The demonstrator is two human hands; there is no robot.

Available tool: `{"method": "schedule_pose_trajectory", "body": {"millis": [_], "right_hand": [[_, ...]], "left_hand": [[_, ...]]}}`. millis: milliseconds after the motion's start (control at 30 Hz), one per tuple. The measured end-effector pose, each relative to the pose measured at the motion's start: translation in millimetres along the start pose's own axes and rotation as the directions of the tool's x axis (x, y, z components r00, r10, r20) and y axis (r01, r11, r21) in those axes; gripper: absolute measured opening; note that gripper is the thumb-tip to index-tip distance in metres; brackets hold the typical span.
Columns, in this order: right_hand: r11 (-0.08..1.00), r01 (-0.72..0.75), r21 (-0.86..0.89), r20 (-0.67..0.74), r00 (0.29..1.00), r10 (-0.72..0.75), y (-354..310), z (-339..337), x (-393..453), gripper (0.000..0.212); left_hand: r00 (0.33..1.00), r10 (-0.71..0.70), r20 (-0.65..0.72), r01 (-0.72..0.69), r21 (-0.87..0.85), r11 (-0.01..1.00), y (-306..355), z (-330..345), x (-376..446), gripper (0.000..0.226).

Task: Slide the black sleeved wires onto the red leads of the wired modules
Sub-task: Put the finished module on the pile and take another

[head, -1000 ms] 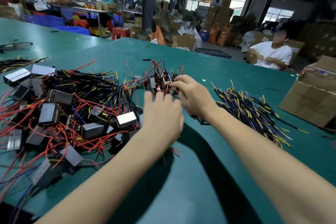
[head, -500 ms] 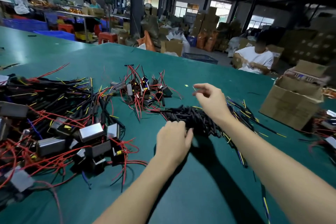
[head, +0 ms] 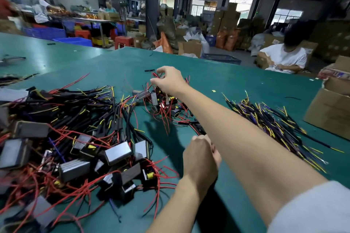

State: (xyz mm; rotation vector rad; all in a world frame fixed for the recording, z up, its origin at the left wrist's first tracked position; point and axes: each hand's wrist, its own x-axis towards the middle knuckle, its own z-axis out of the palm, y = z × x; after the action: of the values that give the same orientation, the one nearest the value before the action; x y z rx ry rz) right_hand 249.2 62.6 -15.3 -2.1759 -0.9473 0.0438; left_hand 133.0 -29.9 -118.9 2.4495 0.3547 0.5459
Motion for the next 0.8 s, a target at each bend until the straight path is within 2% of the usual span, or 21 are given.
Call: {"method": "schedule_pose_trajectory", "body": {"millis": [67,100,167,233,300,333,400,467,633,733,800], "right_hand": [[0.998,-0.002,-0.064,-0.095,0.996,-0.004,1.7,-2.9,4.8,0.037],[0.997,-0.013,-0.082,-0.112,0.994,0.004,3.6,-4.8,5.7,0.039],[0.997,-0.036,-0.07,-0.064,0.997,0.032,7.3,-7.3,6.9,0.05],[0.996,-0.083,-0.036,0.044,0.995,0.085,7.4,-5.9,5.1,0.058],[0.992,-0.108,-0.066,0.107,0.988,0.115,8.8,-0.3,2.2,0.06],[0.991,-0.092,-0.097,0.092,0.991,0.101,10.1,1.8,1.1,0.056],[0.994,-0.045,-0.104,-0.012,0.999,0.044,13.1,2.9,-1.3,0.037],[0.999,-0.04,-0.009,-0.14,0.989,0.039,16.1,-1.8,-2.4,0.021],[0.956,0.045,0.291,-0.456,0.884,0.097,18.6,-27.1,-4.9,0.018],[0.892,0.12,0.436,-0.535,0.831,0.149,18.2,-42.5,-9.0,0.017],[0.888,0.166,0.43,-0.59,0.796,0.137,18.1,-54.3,-11.9,0.016]], "left_hand": [[1.0,0.014,-0.01,-0.014,-0.027,1.0,2.7,-3.7,-3.1,0.021],[1.0,0.026,-0.01,-0.026,-0.045,0.999,3.9,-5.3,-4.7,0.022],[0.999,0.049,-0.018,-0.05,-0.078,0.996,6.3,-7.9,-6.2,0.021],[0.999,0.041,-0.002,-0.041,-0.084,0.996,6.1,-6.5,-6.6,0.02],[1.0,0.004,0.012,-0.003,-0.087,0.996,5.2,-4.3,-5.6,0.018],[1.0,-0.012,0.012,0.013,-0.103,0.995,4.8,-3.3,-4.6,0.015],[1.0,-0.021,-0.005,0.02,-0.135,0.991,4.0,-2.1,-3.4,0.013],[0.999,-0.007,-0.041,0.0,-0.166,0.986,2.9,-0.1,-2.8,0.016],[0.993,-0.035,-0.117,0.007,-0.231,0.973,-0.5,10.1,0.3,0.021],[0.982,-0.052,-0.181,0.005,-0.251,0.968,-3.1,16.2,2.0,0.031],[0.974,-0.057,-0.22,-0.004,-0.268,0.963,-5.6,18.1,3.7,0.035]]}}
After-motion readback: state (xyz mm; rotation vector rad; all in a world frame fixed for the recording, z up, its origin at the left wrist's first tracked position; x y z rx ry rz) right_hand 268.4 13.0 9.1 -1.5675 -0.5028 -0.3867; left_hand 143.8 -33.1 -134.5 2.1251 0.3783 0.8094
